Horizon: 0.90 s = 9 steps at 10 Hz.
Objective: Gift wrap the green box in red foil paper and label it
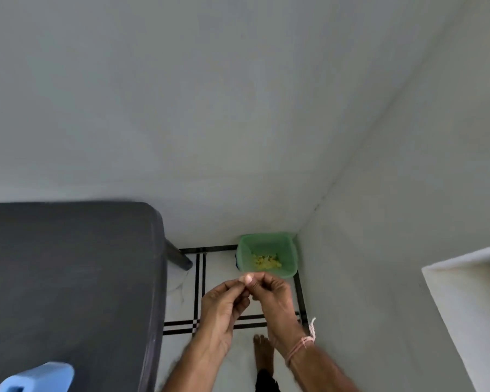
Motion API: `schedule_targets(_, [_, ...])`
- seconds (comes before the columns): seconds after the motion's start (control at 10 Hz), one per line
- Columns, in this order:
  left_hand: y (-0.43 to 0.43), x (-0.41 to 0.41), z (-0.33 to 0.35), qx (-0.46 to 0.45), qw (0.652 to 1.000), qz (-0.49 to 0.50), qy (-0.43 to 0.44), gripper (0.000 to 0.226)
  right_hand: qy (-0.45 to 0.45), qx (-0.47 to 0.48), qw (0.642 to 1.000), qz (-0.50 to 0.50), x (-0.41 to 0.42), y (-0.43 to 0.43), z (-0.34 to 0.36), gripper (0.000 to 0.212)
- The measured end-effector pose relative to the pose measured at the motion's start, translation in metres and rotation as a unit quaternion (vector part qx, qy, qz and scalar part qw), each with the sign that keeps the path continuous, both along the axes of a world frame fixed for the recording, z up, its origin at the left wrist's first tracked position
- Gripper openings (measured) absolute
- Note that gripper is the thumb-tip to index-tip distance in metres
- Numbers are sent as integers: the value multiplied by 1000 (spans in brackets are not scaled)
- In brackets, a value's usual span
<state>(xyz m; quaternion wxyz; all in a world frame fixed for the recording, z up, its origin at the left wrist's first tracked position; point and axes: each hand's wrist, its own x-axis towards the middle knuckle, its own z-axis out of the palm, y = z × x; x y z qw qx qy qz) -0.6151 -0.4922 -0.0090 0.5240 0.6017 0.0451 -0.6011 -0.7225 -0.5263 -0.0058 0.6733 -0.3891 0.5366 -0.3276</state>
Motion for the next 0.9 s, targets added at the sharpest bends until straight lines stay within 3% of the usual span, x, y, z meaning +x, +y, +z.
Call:
schedule_targets(0.2, [-81,-50,-71,40,999,-9,22,25,101,64,990,-71,-17,-82,-98,17])
schedule_targets(0.3, [-120,-56,-117,83,996,-1,14,24,128,94,982,-101,-29,-118,-152,19])
schedule_targets(0.4, [-160,-51,-175,118,993,-18,-16,20,141,100,978,-120,-35,-162,-204,17])
schedule_targets(0.5, [-189,-43,-238,145,981,-80,-100,32,171,100,974,-115,-36,-203,-256,21])
schedule_targets(0.7, [-216,-26,-308,152,928,-236,-245,57,243,122,961,-59,-40,-242,-333,45])
schedule_targets(0.8, [-215,-19,-311,144,858,-351,-348,63,294,96,951,-18,-47,-235,-340,46])
schedule_targets(0.9, [-210,-12,-299,126,812,-396,-410,66,350,66,934,34,-53,-223,-322,47])
